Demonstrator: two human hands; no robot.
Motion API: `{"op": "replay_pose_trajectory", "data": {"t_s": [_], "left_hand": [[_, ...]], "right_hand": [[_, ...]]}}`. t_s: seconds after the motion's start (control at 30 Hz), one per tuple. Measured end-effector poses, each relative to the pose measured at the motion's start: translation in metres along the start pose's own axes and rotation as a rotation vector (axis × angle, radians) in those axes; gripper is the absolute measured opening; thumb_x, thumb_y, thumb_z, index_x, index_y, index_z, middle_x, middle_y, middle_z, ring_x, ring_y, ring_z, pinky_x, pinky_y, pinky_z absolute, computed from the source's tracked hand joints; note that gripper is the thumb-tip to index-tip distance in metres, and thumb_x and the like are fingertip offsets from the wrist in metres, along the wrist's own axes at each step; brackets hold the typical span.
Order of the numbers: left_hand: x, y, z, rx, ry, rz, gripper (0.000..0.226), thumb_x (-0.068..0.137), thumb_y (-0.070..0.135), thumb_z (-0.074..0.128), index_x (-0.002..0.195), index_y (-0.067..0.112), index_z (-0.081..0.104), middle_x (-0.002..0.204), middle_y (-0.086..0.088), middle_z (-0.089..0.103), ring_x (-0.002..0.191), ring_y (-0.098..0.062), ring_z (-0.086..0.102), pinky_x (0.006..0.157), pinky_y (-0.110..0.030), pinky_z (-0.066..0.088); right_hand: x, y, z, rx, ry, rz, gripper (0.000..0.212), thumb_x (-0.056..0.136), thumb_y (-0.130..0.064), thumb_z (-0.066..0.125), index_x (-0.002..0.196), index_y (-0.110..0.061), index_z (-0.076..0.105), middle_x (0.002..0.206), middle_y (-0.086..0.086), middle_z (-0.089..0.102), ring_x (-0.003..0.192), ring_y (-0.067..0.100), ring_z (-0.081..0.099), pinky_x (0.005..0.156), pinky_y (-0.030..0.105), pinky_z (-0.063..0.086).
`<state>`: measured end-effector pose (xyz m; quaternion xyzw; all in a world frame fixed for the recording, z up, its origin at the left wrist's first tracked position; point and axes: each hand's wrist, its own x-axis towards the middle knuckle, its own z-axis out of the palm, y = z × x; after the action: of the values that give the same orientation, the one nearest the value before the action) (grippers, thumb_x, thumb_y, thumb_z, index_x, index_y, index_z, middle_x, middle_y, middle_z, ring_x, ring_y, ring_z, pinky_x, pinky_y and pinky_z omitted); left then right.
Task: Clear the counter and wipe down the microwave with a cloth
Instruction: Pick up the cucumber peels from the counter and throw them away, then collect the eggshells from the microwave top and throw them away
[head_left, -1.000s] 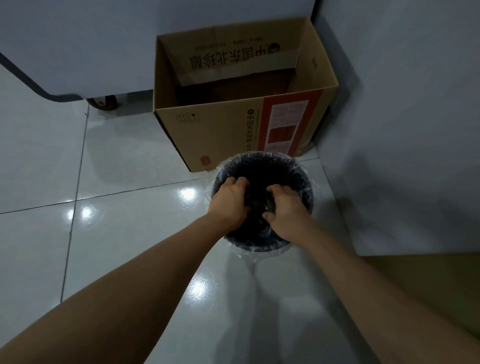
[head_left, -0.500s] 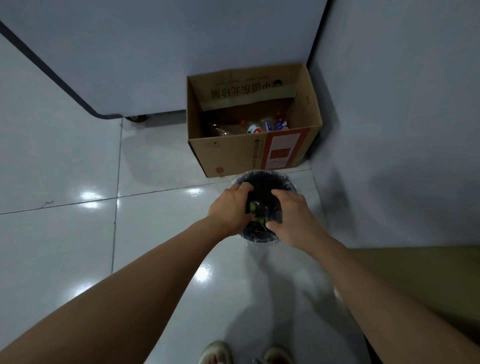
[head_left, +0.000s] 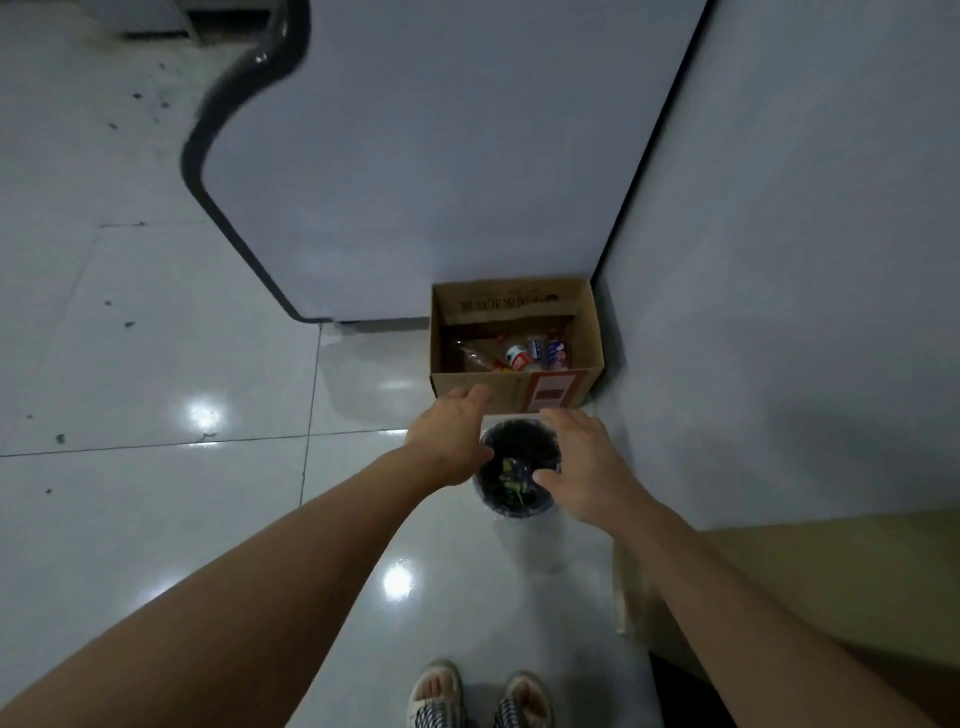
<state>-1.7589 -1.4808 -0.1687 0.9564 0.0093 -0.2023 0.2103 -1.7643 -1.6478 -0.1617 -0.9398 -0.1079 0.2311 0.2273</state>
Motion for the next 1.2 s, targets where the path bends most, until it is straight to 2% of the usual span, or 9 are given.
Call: {"op": "replay_pose_trajectory", "data": {"t_s": [0.17, 0.27, 0.4, 0.6, 0.8, 1.0, 1.2], "left_hand": [[-0.044, 0.021, -0.077, 0.052, 0.074, -0.019, 0.060, 0.082, 0.025, 0.069, 0.133, 0.019, 0.038, 0.131, -0.007, 0.049, 0.117, -0.024, 0.051, 0.093, -0.037, 0.048], [-0.070, 0.029, -0.118, 0.072, 0.129, -0.056, 0.053, 0.082, 0.022, 0.068, 0.128, 0.018, 0.042, 0.132, -0.006, 0.050, 0.118, -0.025, 0.050, 0.095, -0.039, 0.048], [-0.104, 0.037, -0.164, 0.064, 0.217, -0.075, 0.053, 0.083, 0.022, 0.067, 0.129, 0.016, 0.043, 0.131, -0.007, 0.050, 0.117, -0.024, 0.050, 0.094, -0.035, 0.045], [-0.156, 0.026, -0.211, 0.117, 0.306, -0.160, 0.055, 0.085, 0.027, 0.065, 0.133, 0.017, 0.039, 0.135, -0.006, 0.049, 0.120, -0.025, 0.049, 0.101, -0.039, 0.042], [-0.204, -0.015, -0.254, 0.176, 0.377, -0.266, 0.058, 0.084, 0.030, 0.067, 0.133, 0.019, 0.038, 0.133, -0.006, 0.049, 0.120, -0.026, 0.048, 0.101, -0.041, 0.040], [-0.242, -0.074, -0.291, 0.161, 0.434, -0.321, 0.062, 0.083, 0.031, 0.068, 0.135, 0.019, 0.036, 0.133, -0.007, 0.049, 0.119, -0.028, 0.048, 0.099, -0.042, 0.041], [-0.291, -0.174, -0.344, 0.179, 0.475, -0.333, 0.064, 0.085, 0.031, 0.065, 0.138, 0.018, 0.032, 0.136, -0.006, 0.046, 0.123, -0.026, 0.044, 0.101, -0.040, 0.038]], "right_hand": [[-0.033, -0.055, -0.061, -0.035, 0.025, -0.058, 0.068, 0.086, -0.020, 0.065, 0.143, -0.017, 0.029, 0.145, 0.003, 0.036, 0.136, 0.022, 0.028, 0.113, 0.035, 0.030], [-0.052, -0.084, -0.091, -0.066, 0.062, -0.117, 0.065, 0.085, -0.018, 0.066, 0.140, -0.020, 0.032, 0.140, 0.003, 0.039, 0.130, 0.022, 0.032, 0.109, 0.035, 0.034], [-0.073, -0.123, -0.123, -0.126, 0.070, -0.197, 0.065, 0.084, -0.020, 0.066, 0.140, -0.020, 0.031, 0.137, 0.003, 0.040, 0.127, 0.022, 0.034, 0.106, 0.035, 0.036], [-0.091, -0.183, -0.149, -0.232, 0.056, -0.364, 0.068, 0.084, -0.019, 0.066, 0.141, -0.017, 0.029, 0.141, 0.006, 0.037, 0.130, 0.024, 0.032, 0.108, 0.036, 0.034], [-0.096, -0.258, -0.155, -0.342, 0.056, -0.480, 0.074, 0.085, -0.015, 0.065, 0.145, -0.015, 0.023, 0.145, 0.007, 0.031, 0.131, 0.026, 0.029, 0.110, 0.036, 0.030], [-0.094, -0.343, -0.140, -0.397, 0.118, -0.553, 0.073, 0.081, -0.019, 0.069, 0.141, -0.017, 0.028, 0.142, 0.006, 0.035, 0.129, 0.026, 0.033, 0.105, 0.035, 0.033], [-0.084, -0.455, -0.097, -0.414, 0.139, -0.595, 0.077, 0.078, -0.022, 0.072, 0.141, -0.017, 0.028, 0.144, 0.006, 0.034, 0.131, 0.026, 0.031, 0.106, 0.036, 0.033]]}}
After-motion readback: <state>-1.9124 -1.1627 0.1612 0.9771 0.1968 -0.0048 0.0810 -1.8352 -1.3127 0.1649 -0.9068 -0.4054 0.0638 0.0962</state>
